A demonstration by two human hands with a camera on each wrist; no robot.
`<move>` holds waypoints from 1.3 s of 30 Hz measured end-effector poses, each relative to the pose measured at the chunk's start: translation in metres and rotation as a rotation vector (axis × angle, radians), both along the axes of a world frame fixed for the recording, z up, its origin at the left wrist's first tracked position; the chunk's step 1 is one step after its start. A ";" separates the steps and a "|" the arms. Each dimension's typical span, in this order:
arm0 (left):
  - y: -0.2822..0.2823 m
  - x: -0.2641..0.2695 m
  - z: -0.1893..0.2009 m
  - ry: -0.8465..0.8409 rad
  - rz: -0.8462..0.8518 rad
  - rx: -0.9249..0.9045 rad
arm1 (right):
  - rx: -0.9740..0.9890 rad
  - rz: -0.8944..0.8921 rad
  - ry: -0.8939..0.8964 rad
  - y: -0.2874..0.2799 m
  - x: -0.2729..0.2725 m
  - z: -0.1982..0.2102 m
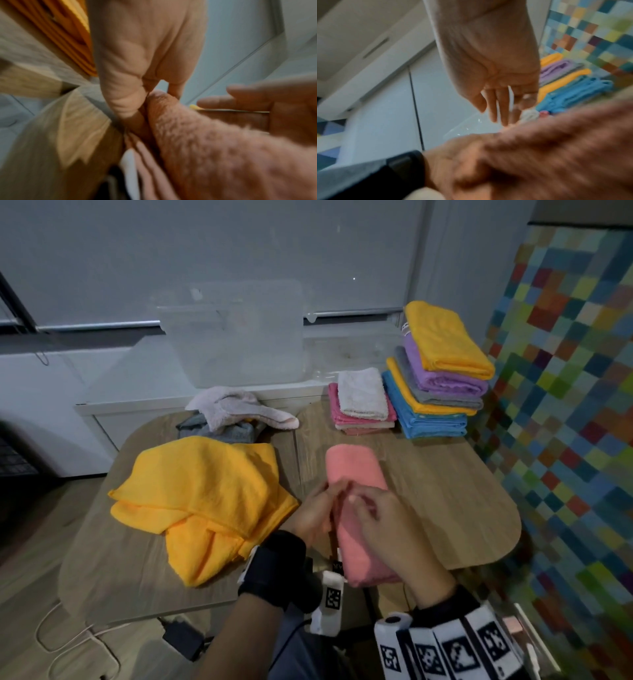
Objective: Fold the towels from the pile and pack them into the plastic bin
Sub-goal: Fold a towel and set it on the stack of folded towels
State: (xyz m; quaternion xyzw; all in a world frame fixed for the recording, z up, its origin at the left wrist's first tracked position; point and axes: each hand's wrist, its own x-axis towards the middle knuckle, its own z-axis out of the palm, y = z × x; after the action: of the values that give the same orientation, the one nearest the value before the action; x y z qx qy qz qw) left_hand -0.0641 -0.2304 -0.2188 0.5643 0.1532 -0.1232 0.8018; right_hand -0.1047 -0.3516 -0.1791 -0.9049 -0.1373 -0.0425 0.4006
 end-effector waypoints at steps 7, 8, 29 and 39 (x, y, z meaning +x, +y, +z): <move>-0.004 0.012 -0.010 -0.034 0.045 0.253 | -0.266 0.096 -0.055 -0.013 0.022 -0.065; -0.005 0.014 -0.011 -0.066 0.038 0.383 | -0.334 0.094 -0.016 -0.012 0.022 -0.069; -0.017 -0.014 -0.002 -0.259 0.068 0.623 | 0.551 -0.252 0.557 -0.039 0.044 -0.034; -0.008 0.011 0.031 -0.645 0.004 0.253 | 0.803 -0.188 0.305 -0.026 0.100 0.010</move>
State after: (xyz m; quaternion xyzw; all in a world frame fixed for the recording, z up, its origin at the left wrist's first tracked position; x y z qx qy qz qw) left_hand -0.0534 -0.2381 -0.1876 0.6689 -0.0932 0.0830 0.7328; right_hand -0.0050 -0.3777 -0.1687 -0.6819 0.0339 0.0053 0.7306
